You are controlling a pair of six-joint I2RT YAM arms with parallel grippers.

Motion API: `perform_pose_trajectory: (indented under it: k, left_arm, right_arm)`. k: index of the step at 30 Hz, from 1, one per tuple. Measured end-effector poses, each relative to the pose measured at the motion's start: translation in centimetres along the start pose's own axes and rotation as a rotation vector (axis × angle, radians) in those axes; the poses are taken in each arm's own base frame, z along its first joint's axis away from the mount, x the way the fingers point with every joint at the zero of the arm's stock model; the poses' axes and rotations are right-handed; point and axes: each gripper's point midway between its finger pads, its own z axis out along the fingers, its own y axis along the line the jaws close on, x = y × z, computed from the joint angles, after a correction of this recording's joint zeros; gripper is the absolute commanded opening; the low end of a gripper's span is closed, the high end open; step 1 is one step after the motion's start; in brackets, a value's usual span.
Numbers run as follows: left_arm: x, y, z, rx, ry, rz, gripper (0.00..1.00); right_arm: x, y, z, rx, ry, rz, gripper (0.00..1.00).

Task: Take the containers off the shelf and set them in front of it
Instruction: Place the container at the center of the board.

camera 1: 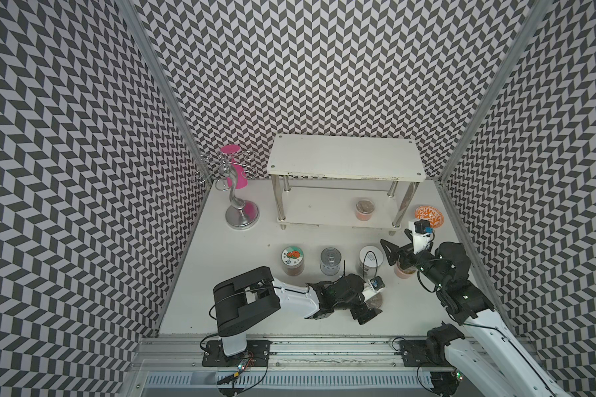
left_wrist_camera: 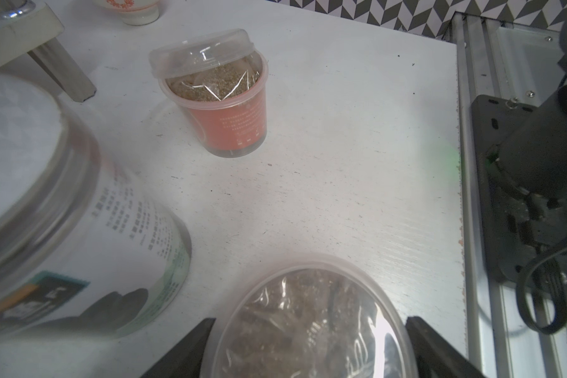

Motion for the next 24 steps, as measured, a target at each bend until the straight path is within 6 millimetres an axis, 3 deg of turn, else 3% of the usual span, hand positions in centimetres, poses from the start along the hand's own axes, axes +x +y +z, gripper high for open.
perform_pose_trajectory:
  k: [5, 8, 15, 24]
  left_arm:
    - [-0.1, 0.1, -0.3, -0.004, 0.005, 0.0, 1.0]
    - [-1.1, 0.1, -1.1, -0.009, -0.013, 0.001, 1.0]
    - [-5.0, -0.2, -4.8, -0.011, -0.089, 0.006, 1.0]
    - [-7.3, 0.4, -9.1, -0.036, -0.126, -0.024, 1.0]
  right_arm:
    - [0.2, 0.0, 0.1, -0.004, 0.006, 0.009, 1.0]
    - [0.3, 0.1, 0.4, -0.014, 0.014, 0.024, 0.99]
    - [1.7, 0.3, 2.1, -0.041, 0.07, 0.072, 1.0]
    - [3.3, 0.1, 5.8, 0.011, 0.141, 0.178, 1.0]
